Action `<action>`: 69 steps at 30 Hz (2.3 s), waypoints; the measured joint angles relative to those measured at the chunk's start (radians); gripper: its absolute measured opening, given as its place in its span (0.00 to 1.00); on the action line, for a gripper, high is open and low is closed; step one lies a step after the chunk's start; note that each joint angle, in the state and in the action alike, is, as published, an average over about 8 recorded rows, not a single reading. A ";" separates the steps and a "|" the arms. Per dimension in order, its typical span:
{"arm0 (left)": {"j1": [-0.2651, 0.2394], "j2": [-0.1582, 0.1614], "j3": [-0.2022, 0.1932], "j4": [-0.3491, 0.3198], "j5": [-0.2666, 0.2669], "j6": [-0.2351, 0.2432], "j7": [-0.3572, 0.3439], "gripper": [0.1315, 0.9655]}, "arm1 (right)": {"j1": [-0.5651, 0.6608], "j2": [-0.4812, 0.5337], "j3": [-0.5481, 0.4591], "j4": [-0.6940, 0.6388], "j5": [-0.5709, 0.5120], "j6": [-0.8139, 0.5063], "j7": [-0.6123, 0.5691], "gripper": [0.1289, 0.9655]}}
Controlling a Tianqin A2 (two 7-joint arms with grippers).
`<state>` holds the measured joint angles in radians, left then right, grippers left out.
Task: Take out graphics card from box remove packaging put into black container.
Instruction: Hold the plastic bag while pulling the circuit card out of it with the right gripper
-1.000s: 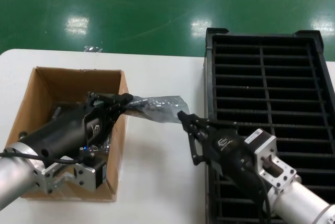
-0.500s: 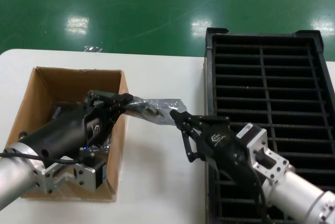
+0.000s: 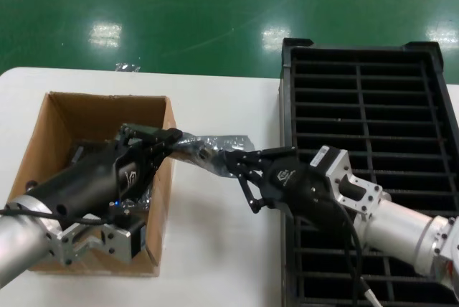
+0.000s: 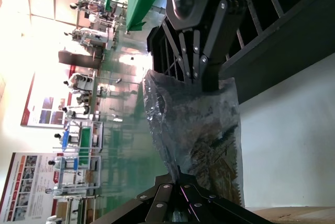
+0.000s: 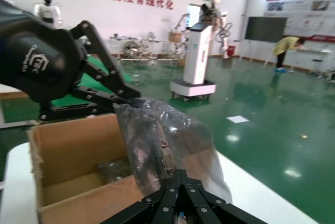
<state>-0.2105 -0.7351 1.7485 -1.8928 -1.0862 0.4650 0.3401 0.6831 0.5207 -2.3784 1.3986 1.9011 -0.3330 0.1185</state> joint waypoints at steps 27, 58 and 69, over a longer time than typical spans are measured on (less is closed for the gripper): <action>0.000 0.000 0.000 0.000 0.000 0.000 0.000 0.01 | -0.004 -0.076 0.251 -0.095 -0.077 -0.285 0.082 0.00; 0.000 0.000 0.000 0.000 0.000 0.000 0.000 0.01 | -0.030 -0.121 0.288 -0.101 -0.122 -0.372 0.110 0.00; 0.000 0.000 0.000 0.000 0.000 0.000 0.000 0.01 | -0.030 -0.121 0.287 -0.101 -0.122 -0.371 0.111 0.00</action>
<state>-0.2105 -0.7351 1.7485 -1.8927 -1.0862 0.4650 0.3401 0.6528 0.3997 -2.0909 1.2975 1.7789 -0.7040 0.2291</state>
